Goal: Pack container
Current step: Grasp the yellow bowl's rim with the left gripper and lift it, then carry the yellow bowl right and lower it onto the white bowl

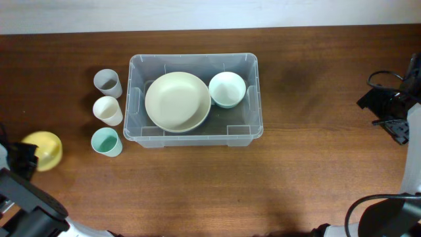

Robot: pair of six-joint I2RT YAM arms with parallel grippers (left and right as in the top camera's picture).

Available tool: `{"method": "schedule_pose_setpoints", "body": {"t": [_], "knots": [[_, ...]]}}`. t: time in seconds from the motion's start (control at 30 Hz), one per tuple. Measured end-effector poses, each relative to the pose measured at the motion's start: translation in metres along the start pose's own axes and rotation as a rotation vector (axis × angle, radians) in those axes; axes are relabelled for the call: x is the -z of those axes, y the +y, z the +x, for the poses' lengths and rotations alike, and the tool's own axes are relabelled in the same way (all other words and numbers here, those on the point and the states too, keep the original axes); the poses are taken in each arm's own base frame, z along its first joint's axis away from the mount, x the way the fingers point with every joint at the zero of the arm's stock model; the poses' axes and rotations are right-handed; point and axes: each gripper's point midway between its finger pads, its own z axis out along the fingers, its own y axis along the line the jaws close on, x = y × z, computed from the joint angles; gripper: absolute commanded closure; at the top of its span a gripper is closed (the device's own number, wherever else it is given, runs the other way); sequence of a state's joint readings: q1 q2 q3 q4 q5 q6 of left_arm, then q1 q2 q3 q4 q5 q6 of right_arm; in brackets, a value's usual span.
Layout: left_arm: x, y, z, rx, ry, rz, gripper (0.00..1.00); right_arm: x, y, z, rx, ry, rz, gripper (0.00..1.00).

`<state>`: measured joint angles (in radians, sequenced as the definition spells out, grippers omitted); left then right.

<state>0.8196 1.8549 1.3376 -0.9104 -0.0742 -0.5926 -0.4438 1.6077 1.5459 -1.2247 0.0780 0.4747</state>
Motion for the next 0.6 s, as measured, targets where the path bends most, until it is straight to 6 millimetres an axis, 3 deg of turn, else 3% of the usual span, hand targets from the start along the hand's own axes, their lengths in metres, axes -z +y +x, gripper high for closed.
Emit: {"method": "schedule_pose_setpoints", "body": {"t": [0.07,0.13,0.23,0.3,0.4,0.47,0.53,0.6], "knots": [[0.017,-0.014,-0.014,-0.030,-0.031,0.052,0.99,0.000,0.000,0.000,0.000,0.000,0.000,0.01],[0.049,-0.039,-0.033,-0.066,-0.098,0.145,0.99,0.000,0.000,0.000,0.000,0.000,0.000,0.01],[0.113,-0.080,-0.047,-0.133,-0.211,0.308,0.99,0.000,0.000,0.000,-0.001,0.000,0.000,0.01],[0.182,-0.119,-0.038,-0.235,-0.314,0.473,0.99,0.000,0.000,0.000,0.000,0.000,0.000,0.01],[0.270,-0.169,0.008,-0.443,-0.433,0.675,0.99,0.000,0.000,0.000,0.000,0.000,0.000,0.01],[0.321,-0.202,0.063,-0.619,-0.487,0.814,0.99,0.000,0.000,0.000,0.000,0.000,0.000,0.01],[0.351,-0.223,0.118,-0.759,-0.496,0.916,0.99,0.000,0.000,0.000,0.000,0.000,0.000,0.01],[0.367,-0.239,0.174,-0.887,-0.480,0.985,0.99,0.000,0.000,0.000,0.000,0.000,-0.001,0.01]]}}
